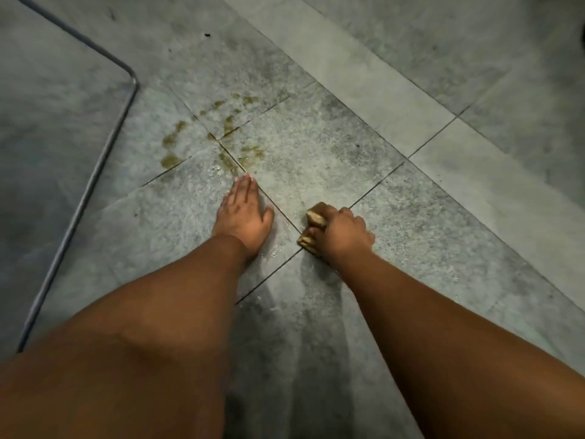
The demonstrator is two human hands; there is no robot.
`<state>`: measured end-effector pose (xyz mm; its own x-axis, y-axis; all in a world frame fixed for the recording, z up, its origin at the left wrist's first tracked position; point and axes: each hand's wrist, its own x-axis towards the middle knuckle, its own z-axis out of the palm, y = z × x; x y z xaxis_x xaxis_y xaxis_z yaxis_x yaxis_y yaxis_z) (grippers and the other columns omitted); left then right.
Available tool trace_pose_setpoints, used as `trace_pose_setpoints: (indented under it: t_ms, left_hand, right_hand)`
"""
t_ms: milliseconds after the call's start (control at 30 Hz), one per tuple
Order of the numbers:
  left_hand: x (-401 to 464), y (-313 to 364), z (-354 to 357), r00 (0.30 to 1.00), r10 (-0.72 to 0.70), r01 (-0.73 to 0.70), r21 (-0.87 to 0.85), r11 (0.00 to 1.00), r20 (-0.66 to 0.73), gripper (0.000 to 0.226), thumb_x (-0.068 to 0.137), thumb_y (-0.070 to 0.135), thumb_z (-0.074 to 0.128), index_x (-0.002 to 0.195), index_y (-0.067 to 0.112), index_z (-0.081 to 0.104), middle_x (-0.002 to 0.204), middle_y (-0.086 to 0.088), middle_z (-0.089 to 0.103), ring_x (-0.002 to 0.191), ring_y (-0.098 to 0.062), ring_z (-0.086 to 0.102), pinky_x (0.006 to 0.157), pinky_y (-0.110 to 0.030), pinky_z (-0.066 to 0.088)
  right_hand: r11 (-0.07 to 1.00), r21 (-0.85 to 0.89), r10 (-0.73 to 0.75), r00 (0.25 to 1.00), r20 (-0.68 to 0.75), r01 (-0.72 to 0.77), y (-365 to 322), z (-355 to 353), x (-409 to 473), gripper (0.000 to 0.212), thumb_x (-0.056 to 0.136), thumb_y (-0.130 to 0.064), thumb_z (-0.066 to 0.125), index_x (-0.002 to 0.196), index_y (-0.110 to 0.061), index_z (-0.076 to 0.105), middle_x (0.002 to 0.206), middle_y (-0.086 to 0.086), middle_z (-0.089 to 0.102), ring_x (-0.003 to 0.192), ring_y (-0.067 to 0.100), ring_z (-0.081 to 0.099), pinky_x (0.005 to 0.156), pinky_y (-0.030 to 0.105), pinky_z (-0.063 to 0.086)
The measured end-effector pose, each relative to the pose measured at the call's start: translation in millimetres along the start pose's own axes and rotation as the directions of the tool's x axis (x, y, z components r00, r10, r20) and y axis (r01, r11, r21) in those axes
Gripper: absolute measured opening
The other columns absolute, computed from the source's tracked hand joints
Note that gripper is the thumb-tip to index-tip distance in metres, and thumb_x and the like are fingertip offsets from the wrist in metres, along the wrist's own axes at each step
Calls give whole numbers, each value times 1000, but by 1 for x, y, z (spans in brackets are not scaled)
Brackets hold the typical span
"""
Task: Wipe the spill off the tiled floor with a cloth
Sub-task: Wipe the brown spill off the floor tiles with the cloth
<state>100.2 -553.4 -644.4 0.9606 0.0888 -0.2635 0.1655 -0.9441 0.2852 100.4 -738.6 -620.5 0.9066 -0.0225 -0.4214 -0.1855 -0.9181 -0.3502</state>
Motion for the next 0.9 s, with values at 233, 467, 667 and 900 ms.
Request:
trace_pose_setpoints:
  t_ms: [233,467,667,900]
  left_hand:
    - [-34,-6,-73,984,-177,177,29,984,-11,65,101,38,27,155,10,4,163,-7,-5,149,-21,-8,120,-44,1]
    - [-45,-42,-46,978,-204,205,45,978,-37,63,102,42,20,155,14,0,163,-3,-11,149,-19,-11,118,-43,-4]
    - [-46,-53,-28,962,-269,270,26,962,-50,62,103,42,16,154,16,-7,161,-2,-16,148,-17,-16,120,-43,-4]
    - [-28,-75,-5,950,-293,292,-29,956,-109,62,102,48,8,152,19,-14,158,4,-24,145,-12,-24,119,-40,-12]
  right_hand:
    - [878,474,93,995,-21,-72,-91,-50,6,40,92,-36,60,126,-16,55,121,10,60,112,31,56,94,33,44]
    - [804,592,18,993,-117,55,-119,-6,34,30,86,-45,61,110,-27,61,103,4,68,97,31,62,91,39,50]
    - [980,104,-159,982,-103,170,-76,42,1,37,92,-46,53,128,-39,51,126,2,51,117,28,43,94,43,35]
    - [918,-105,-397,875,-278,383,-65,84,14,42,94,-39,52,136,-35,47,129,3,52,112,27,39,91,44,29]
